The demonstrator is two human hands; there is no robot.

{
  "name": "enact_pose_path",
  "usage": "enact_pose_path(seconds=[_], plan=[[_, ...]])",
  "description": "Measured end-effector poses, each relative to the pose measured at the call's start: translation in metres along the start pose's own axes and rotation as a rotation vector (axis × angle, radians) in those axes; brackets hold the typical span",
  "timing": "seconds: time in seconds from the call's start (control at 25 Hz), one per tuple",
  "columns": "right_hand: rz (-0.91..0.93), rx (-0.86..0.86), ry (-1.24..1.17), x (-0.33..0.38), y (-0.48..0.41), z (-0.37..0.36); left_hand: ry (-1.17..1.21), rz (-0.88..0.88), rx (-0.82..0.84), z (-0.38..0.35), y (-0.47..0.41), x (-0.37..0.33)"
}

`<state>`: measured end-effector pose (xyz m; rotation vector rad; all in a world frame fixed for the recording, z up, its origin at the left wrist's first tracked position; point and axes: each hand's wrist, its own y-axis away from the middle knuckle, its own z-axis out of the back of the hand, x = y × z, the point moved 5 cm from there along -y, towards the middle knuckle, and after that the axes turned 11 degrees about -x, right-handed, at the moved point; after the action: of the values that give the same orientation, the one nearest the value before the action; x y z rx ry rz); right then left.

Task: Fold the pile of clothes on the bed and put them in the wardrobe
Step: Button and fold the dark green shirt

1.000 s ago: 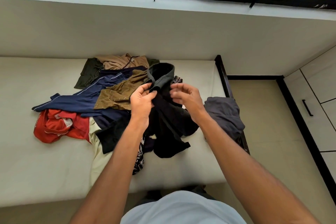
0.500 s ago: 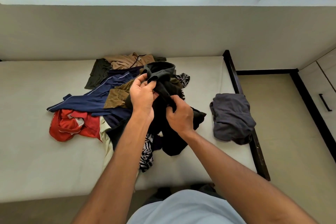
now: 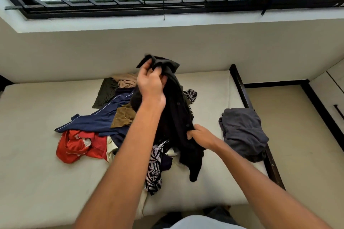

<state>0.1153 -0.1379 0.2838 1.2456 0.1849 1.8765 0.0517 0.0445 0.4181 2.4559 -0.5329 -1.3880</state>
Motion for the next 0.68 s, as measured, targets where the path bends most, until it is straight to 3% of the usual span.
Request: enact_pose_path(seconds=[0.12, 0.2, 0.28, 0.36, 0.48, 0.68], plan=[[-0.074, 0.097, -0.341, 0.025, 0.015, 0.013, -0.157, -0.092, 0.144, -0.074, -0.036, -0.001], [-0.046, 0.082, -0.384, 0.034, -0.011, 0.018, -0.559, -0.252, 0.305, -0.112, -0.061, 0.026], [0.02, -0.053, -0.301, 0.023, -0.061, 0.009, -0.977, -0.351, 0.412, -0.105, -0.093, 0.084], [-0.024, -0.148, -0.29, -0.011, -0.115, -0.017, -1.228, -0.31, 0.389, -0.047, -0.123, 0.148], [-0.133, -0.087, -0.248, -0.106, -0.178, -0.085, -1.441, -0.283, 0.301, 0.099, -0.144, 0.241], [-0.237, -0.063, 0.078, -0.25, -0.168, -0.155, -1.584, 0.072, 0.106, 0.324, -0.098, 0.34]])
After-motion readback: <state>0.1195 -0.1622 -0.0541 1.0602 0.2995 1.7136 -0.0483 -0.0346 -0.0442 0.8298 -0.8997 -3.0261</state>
